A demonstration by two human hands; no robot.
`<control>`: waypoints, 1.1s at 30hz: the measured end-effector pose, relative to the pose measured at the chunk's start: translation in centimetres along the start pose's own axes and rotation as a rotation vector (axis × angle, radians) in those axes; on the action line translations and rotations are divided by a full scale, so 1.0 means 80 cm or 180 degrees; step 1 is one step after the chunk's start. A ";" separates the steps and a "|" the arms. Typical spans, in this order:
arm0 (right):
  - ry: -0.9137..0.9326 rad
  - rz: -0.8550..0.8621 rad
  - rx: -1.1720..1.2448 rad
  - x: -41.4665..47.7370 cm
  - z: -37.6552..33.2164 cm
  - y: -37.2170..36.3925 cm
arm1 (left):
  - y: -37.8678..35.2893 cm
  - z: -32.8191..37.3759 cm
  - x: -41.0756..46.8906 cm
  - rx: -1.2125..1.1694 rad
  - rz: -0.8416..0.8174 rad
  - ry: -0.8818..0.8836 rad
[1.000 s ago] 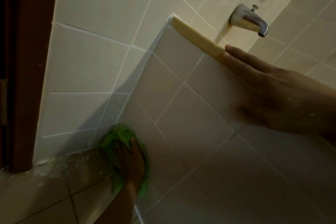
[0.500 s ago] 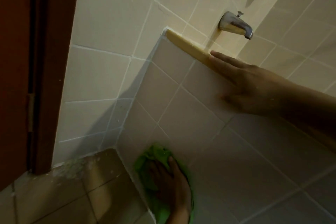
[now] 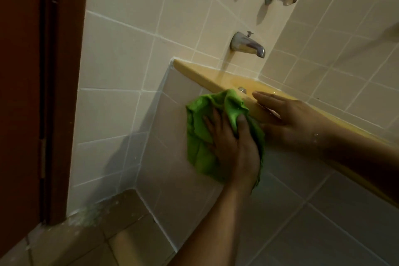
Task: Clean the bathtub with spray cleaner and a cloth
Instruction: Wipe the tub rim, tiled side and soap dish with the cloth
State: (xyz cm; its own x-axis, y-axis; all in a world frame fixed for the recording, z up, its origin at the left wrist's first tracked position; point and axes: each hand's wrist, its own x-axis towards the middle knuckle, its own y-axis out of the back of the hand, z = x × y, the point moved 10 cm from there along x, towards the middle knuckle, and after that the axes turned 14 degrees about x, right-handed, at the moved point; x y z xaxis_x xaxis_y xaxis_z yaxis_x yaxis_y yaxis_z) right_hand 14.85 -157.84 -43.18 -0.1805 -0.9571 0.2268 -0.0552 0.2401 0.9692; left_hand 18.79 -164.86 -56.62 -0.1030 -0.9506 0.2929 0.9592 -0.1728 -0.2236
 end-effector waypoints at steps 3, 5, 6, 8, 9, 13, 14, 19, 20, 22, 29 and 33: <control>-0.0152 0.0212 0.0213 -0.024 0.010 0.017 | -0.006 0.027 0.007 -0.0481 -0.0081 0.0121; -0.0338 0.0299 0.0388 -0.047 0.021 0.027 | -0.003 0.020 0.008 -0.0825 -0.0136 0.0472; -0.0413 0.0323 0.0479 -0.060 0.027 0.030 | 0.008 0.019 0.008 -0.0995 -0.0080 0.0650; -0.0498 0.0370 0.0577 -0.087 0.037 0.037 | 0.027 0.002 0.013 -0.1367 -0.0017 0.1065; -0.0507 0.0398 0.0540 -0.101 0.041 0.040 | 0.029 -0.007 0.016 -0.1501 -0.0179 0.1229; -0.0548 0.0431 0.0214 -0.160 0.064 0.049 | 0.044 0.000 -0.009 -0.1462 -0.0711 0.1577; -0.0575 0.0455 0.0193 -0.176 0.070 0.051 | 0.056 0.006 -0.020 -0.1336 -0.0671 0.1604; -0.0517 0.0505 0.0074 -0.254 0.080 0.056 | 0.064 0.026 -0.074 -0.0839 -0.0929 0.1680; -0.0498 0.0517 0.0059 -0.269 0.079 0.056 | 0.060 0.035 -0.088 -0.0806 -0.1123 0.1725; -0.0336 0.0543 0.0181 -0.298 0.071 0.053 | 0.040 0.059 -0.120 -0.1135 -0.1679 0.1681; -0.0231 0.1249 0.1409 -0.378 0.090 0.109 | -0.029 0.053 -0.176 -0.1260 -0.3003 0.1280; -0.0622 0.0964 0.2418 -0.390 0.127 0.124 | -0.051 0.002 -0.197 0.0076 -0.3011 0.1448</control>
State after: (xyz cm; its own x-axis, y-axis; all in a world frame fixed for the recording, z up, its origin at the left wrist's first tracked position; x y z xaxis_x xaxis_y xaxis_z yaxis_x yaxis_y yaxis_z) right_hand 9.99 -123.97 -41.61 -0.4569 -0.8050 0.3783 -0.6105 0.5932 0.5248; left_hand 16.58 -149.11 -60.22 -0.8978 -0.4387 -0.0395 0.4404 -0.8954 -0.0658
